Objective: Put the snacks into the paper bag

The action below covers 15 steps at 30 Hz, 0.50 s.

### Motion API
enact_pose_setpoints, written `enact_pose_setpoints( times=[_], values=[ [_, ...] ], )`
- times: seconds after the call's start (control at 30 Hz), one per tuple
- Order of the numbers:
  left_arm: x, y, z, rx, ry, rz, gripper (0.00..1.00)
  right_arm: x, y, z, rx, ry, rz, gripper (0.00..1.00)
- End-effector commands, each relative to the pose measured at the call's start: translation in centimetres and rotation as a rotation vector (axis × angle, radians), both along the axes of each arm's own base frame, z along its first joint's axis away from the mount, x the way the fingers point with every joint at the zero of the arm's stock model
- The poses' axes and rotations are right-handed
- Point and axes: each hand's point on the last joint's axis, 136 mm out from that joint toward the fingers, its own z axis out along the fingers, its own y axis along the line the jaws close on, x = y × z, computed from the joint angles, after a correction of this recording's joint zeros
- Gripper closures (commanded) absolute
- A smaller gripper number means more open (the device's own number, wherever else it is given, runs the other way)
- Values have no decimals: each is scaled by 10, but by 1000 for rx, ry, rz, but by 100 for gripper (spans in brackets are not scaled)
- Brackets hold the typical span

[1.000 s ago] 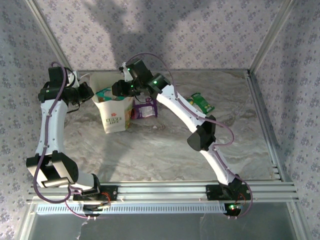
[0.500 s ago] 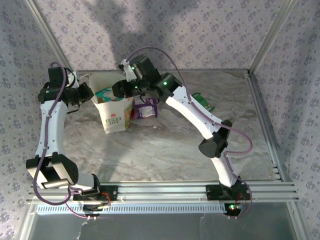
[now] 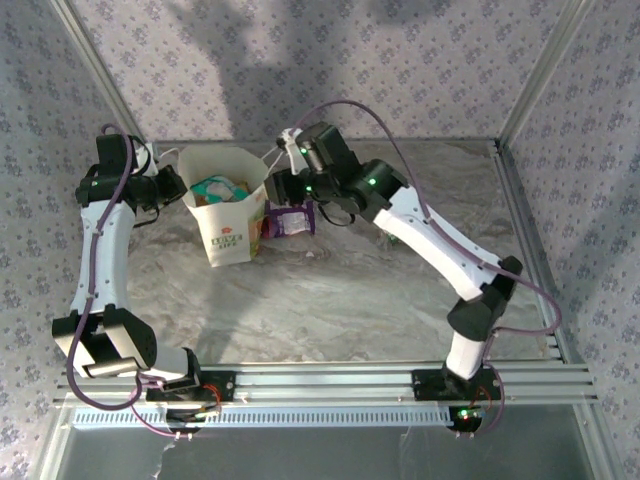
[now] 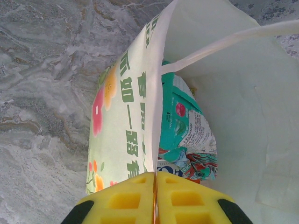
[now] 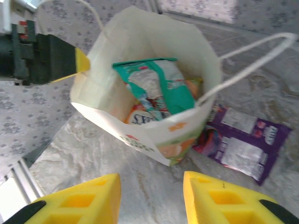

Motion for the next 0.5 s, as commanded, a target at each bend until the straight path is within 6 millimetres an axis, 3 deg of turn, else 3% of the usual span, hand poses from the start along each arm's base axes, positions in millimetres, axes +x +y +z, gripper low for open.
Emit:
enact_pose_setpoints(
  times=[0.0, 0.23, 0.33, 0.47],
  values=[
    [-13, 1, 5, 33, 4, -5, 89, 6, -32, 7, -21, -61, -81, 59],
    [-15, 1, 4, 35, 8, 0, 89, 5, -76, -28, -25, 21, -173, 56],
    [-15, 2, 4, 33, 8, 5, 89, 4, -84, -46, -18, 70, -202, 51],
    [-14, 1, 5, 24, 4, 11, 88, 2, -80, -66, 31, 138, -213, 41]
  ],
)
